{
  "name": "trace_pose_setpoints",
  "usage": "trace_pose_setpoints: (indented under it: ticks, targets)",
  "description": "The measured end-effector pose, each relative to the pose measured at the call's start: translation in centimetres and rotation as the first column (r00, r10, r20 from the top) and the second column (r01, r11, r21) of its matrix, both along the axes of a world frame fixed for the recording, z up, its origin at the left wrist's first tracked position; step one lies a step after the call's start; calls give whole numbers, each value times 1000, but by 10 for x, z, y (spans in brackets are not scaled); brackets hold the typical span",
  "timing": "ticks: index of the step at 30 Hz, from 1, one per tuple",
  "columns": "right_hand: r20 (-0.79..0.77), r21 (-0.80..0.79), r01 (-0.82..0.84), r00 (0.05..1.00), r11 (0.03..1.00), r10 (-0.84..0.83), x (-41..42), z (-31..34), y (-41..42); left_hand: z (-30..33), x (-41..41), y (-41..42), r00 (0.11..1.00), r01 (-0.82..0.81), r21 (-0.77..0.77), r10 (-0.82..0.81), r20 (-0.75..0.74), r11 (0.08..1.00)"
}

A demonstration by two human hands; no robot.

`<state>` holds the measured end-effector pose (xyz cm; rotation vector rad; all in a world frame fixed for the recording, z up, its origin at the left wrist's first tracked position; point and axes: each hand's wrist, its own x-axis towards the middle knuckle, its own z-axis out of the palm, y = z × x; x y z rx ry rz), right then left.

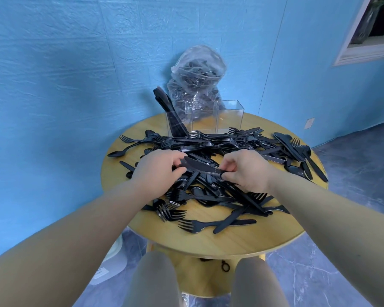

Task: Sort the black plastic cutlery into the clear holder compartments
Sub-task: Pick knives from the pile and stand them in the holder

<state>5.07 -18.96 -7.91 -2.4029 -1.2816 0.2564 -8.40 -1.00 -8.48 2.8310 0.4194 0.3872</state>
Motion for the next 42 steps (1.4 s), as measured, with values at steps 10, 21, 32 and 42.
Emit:
trace_pose_setpoints:
  ticks: [10, 21, 32, 42]
  targets:
    - [190, 62, -36, 982, 997, 23, 1, -7, -1, 1, 2, 2, 1000, -3, -2, 3, -9, 1000]
    - [184, 156, 43, 980, 987, -72, 9, -8, -3, -1, 12, -2, 995, -75, -89, 80, 56, 993]
    - [100, 140, 218, 967, 966, -233, 21, -15, -10, -5, 29, -22, 944, 271, 105, -243, -225, 957]
    - [28, -39, 156, 987, 987, -155, 4, -10, 17, -8, 26, 0, 966, 100, 161, -58, -250, 982]
